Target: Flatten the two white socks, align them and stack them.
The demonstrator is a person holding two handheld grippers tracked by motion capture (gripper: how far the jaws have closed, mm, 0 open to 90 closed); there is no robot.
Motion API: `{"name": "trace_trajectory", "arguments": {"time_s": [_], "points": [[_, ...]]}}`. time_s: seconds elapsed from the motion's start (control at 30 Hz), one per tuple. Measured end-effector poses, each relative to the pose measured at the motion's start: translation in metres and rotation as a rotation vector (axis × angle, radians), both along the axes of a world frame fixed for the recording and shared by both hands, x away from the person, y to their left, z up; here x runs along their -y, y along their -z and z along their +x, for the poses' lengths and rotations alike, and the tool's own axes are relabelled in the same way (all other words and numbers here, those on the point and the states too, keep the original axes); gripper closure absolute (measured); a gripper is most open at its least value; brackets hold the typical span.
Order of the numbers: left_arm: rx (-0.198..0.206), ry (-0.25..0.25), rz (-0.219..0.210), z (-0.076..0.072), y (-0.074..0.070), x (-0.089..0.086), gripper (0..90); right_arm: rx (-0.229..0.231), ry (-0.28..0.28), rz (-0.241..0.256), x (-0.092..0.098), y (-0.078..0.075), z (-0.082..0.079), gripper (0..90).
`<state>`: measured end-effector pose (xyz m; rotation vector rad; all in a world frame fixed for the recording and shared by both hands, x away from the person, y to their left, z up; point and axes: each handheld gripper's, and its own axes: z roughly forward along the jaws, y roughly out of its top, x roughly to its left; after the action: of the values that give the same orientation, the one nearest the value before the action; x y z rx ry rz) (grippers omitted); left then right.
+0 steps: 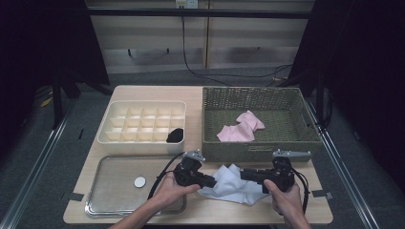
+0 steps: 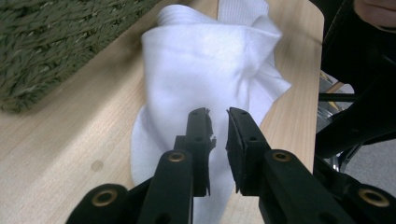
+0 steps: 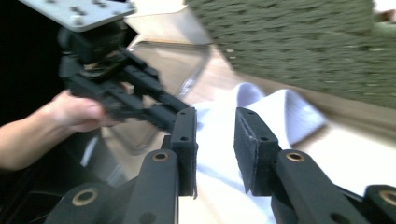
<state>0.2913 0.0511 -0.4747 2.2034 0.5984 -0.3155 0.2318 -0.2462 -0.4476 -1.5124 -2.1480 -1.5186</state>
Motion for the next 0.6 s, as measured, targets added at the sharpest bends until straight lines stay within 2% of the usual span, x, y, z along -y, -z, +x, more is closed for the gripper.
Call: {"name": "trace_trajectory", "arguments": {"time_s": [0.13,0.23,0.27,0.3,0.4,0.47,0.53,0.57,0.6], "points": [[-0.016,-0.022,0.003,0.002,0.003,-0.002,69.2,-0.013,0.033,-0.053,0.002,0.008,0.014,69.8],[-0.026,-0.041,0.002,0.003,0.003,-0.002,62.1,-0.025,0.032,-0.060,0.000,0.016,0.023,68.3],[-0.018,-0.063,0.018,0.003,0.003,-0.001,57.0,-0.040,0.033,-0.064,-0.001,0.020,0.027,67.8],[-0.028,-0.057,0.012,0.005,0.004,-0.002,51.5,-0.041,0.025,-0.069,-0.002,0.023,0.029,66.7],[-0.035,-0.081,0.012,0.007,0.006,0.000,45.0,-0.060,0.036,-0.081,-0.004,0.031,0.035,64.9],[-0.051,-0.057,0.007,0.010,0.007,0.001,41.1,-0.066,0.027,-0.080,-0.006,0.036,0.038,62.4],[-0.043,-0.053,0.014,0.010,0.007,0.004,39.8,-0.078,0.026,-0.079,-0.008,0.038,0.039,61.9],[-0.043,-0.045,0.022,0.011,0.008,0.006,38.7,-0.086,0.025,-0.071,-0.008,0.040,0.040,62.8],[-0.049,-0.045,0.011,0.011,0.008,0.007,38.0,-0.094,0.015,-0.055,-0.009,0.041,0.040,62.9]]}}
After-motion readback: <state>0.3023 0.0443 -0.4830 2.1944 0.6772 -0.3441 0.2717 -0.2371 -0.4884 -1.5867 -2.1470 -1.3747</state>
